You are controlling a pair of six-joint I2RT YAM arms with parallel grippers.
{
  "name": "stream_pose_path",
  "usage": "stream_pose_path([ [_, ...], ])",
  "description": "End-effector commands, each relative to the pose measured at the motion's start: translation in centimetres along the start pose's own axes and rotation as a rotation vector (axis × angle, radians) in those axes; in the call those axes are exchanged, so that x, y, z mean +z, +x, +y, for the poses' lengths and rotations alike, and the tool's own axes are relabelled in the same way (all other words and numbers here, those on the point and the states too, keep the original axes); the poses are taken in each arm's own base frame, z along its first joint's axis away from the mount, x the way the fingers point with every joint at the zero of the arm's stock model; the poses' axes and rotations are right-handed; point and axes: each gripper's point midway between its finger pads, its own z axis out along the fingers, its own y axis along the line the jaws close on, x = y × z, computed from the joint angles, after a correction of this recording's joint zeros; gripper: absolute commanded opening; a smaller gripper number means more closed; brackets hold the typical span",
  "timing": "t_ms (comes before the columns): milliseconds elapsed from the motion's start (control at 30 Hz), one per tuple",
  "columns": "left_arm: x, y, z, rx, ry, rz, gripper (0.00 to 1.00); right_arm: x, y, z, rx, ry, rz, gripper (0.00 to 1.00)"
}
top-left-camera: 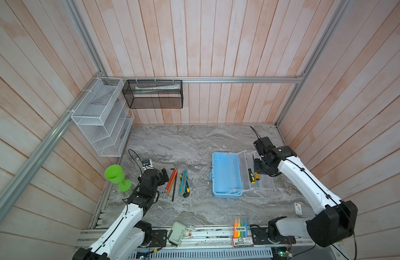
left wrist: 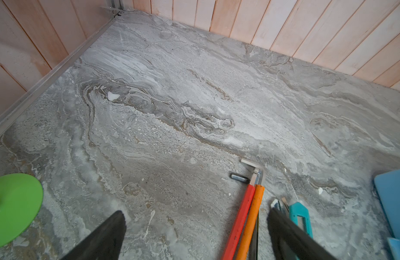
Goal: Pack the tool kit
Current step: 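Lower the clear-handled screwdriver into the box and open the right gripper, then move the right gripper back to the remaining clear-handled screwdriver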
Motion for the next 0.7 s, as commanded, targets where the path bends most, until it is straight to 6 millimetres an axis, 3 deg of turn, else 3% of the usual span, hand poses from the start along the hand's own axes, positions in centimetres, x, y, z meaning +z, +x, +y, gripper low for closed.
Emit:
stream_pose_path([
  [0,-0.2,-1.5,-0.5,-0.009,0.014,-0.034,1.00,-2.0,-0.4,3.4,-0.041,-0.053,-0.045,0.32],
  [133,-0.2,-1.6,-0.4,-0.011,0.013,-0.037,1.00,-3.4,0.7,11.7,-0.173,-0.254,-0.109,0.32],
  [267,-0.2,-1.5,-0.4,-0.010,0.012,-0.033,1.00,-4.1,3.4,20.1,-0.284,-0.482,-0.114,0.32],
  [500,-0.2,-1.5,-0.4,-0.010,0.010,-0.034,1.00,-1.7,7.5,28.4,-0.440,-0.606,-0.053,0.33],
  [667,-0.3,-1.6,-0.3,-0.014,0.011,-0.038,1.00,1.0,10.0,31.4,-0.578,-0.603,0.005,0.35],
])
